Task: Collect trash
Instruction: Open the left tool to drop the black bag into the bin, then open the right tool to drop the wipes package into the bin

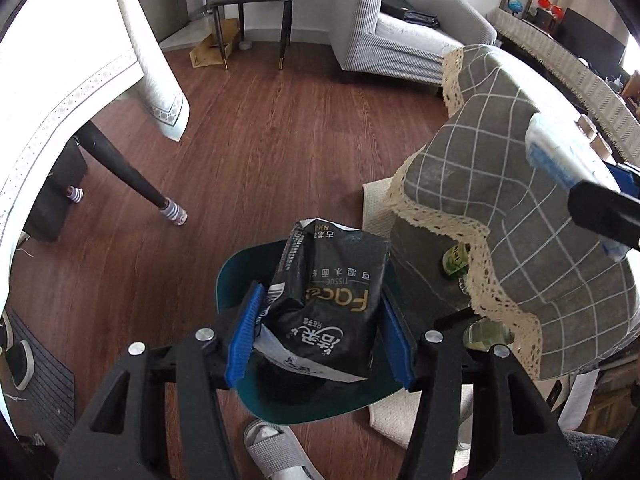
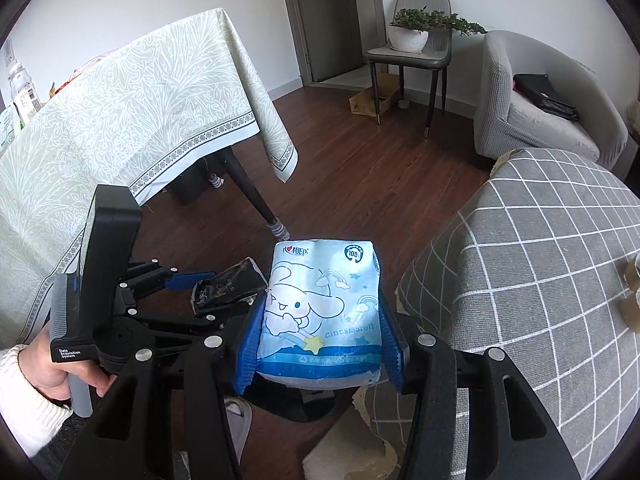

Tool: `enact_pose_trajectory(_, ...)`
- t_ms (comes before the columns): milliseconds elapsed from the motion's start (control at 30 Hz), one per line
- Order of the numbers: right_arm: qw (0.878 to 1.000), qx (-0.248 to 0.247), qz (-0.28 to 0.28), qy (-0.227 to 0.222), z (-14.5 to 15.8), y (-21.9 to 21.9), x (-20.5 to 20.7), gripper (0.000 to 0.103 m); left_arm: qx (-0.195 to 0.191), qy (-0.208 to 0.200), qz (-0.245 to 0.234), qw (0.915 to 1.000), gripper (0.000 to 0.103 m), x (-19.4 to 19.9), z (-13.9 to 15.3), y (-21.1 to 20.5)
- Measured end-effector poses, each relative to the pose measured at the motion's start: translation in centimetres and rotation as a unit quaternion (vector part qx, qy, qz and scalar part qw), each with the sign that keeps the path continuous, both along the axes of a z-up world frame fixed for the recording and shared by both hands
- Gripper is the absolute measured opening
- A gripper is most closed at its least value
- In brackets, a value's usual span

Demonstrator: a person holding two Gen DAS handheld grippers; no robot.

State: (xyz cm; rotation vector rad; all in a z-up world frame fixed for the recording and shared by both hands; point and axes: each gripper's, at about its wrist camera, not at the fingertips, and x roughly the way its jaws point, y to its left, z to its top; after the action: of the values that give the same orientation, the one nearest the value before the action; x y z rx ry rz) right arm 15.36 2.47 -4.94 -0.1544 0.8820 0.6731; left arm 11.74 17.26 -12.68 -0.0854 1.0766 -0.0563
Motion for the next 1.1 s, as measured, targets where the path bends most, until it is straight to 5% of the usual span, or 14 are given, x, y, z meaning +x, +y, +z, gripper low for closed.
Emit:
enact_pose_trajectory(167,1.000,-0.010,0.004,0.011,-1.1,1.7,0.5,0.052,0.009,0.030,0.003,0.9995,0.060,-0.1,-2.2,0.9)
enact_pose_trajectory(367,1.000,-0.019,0.007,0.022,-2.1,3.3,1.0,0.052,0.029,0.028,-0.010,0.9991,0.074,-0.8,-2.6,1.2)
enact_pose_trajectory(1100,0.992,-0.089,0.028,0.081,-9.6,8.0,1.1,0.052,-0.017,-0.088,0.047,0.9948,0.081,-2.5,6.1,6.0)
